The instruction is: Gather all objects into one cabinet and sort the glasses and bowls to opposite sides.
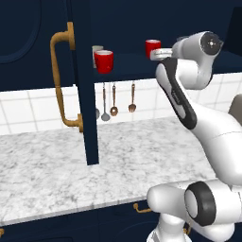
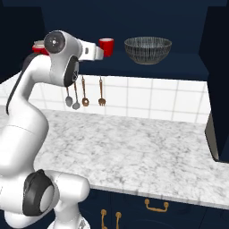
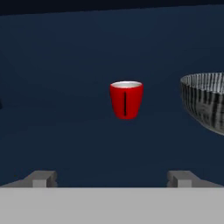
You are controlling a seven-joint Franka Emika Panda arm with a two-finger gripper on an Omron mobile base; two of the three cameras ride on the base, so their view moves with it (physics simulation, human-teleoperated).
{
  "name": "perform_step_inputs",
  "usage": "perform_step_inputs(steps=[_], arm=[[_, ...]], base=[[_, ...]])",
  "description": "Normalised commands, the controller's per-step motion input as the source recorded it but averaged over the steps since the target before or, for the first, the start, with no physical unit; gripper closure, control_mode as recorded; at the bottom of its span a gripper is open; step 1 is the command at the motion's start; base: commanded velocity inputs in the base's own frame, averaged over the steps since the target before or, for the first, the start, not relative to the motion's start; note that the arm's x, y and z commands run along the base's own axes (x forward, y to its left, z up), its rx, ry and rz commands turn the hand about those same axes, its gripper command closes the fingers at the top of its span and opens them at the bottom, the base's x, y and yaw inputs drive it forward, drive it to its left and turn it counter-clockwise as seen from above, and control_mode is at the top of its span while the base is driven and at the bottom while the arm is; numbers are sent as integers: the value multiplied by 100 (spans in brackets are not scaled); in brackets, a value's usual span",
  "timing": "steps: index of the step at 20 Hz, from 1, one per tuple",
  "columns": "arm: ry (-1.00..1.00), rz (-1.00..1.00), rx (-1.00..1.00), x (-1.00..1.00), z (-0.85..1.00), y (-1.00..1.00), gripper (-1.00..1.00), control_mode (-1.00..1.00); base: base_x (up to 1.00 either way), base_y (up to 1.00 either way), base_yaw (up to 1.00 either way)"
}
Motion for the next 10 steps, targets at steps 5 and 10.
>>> perform_step_inputs(steps=[5, 10], arm=[[-11, -21, -2, 19, -17, -12, -100, -100], [-5, -13, 3, 37, -1, -3, -100, -100]], base=[[0, 0, 0], [0, 0, 0]])
